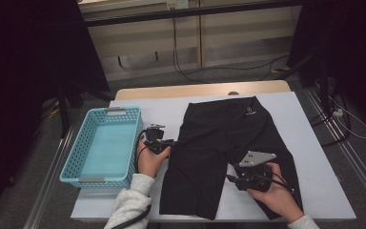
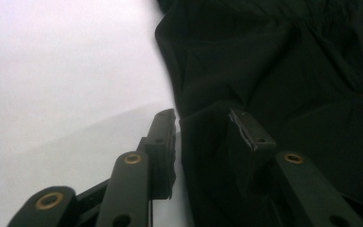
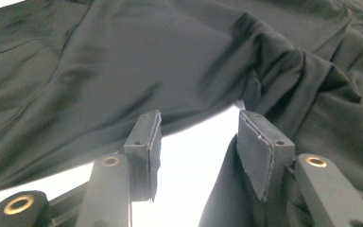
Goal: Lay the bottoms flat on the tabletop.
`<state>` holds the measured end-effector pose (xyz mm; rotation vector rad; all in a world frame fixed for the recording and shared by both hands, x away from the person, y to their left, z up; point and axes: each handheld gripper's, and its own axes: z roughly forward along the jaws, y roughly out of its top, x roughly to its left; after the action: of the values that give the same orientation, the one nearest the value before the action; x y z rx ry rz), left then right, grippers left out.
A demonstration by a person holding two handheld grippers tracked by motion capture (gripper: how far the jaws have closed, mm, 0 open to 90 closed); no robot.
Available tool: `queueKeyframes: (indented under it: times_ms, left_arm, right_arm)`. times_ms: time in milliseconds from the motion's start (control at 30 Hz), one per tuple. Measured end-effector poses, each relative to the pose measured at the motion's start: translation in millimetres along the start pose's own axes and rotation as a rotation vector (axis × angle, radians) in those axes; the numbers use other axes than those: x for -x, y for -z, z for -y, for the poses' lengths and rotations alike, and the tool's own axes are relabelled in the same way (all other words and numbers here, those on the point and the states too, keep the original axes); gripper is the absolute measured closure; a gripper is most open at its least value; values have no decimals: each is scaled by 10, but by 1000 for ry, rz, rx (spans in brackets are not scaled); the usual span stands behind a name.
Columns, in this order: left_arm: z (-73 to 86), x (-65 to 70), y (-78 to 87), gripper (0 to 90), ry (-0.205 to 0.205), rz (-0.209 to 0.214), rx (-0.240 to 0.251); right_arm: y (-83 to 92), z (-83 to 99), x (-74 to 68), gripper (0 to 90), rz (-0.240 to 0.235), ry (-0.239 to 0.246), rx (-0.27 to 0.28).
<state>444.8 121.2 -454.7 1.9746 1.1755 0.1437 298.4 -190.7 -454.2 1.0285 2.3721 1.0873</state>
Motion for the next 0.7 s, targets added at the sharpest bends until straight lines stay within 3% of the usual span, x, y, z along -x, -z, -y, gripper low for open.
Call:
queueKeyframes:
  times_ms: [133, 267, 333, 367, 400, 467, 533, 567, 633, 667, 700]
  left_arm:
    - [-10, 11, -1, 454, -35, -8, 8]
    - [-12, 17, -6, 409, -67, -29, 17]
    - [-10, 15, -9, 400, -79, -39, 15]
    - [-8, 14, -11, 399, -81, -43, 16]
    - [-8, 14, -11, 397, -81, -43, 16]
    - [-4, 1, -16, 395, -83, -46, 20]
    - [-3, -2, -15, 397, -85, -47, 17]
    - [1, -4, -19, 397, -86, -47, 14]
    - [4, -4, -25, 397, -87, -49, 13]
    - [7, -7, -29, 397, -86, -46, 10]
    - [10, -5, -34, 396, -88, -48, 8]
  right_arm:
    - [-50, -37, -23, 523, -7, -11, -4]
    - [-120, -71, -63, 536, -8, -48, -5]
    - [-181, -80, -69, 513, -3, -124, -12]
    - [-197, -77, -64, 512, 19, -148, -17]
    - [-197, -77, -64, 512, 19, -148, -17]
    - [-255, -67, -55, 517, 9, -205, -19]
    - [-265, -65, -63, 558, 23, -201, -21]
    - [-278, -76, -86, 601, 45, -166, -25]
    - [-288, -78, -95, 710, 60, -155, -23]
    - [-288, -78, -95, 710, 60, -155, -23]
    - [-291, -72, -81, 826, 32, -169, -17]
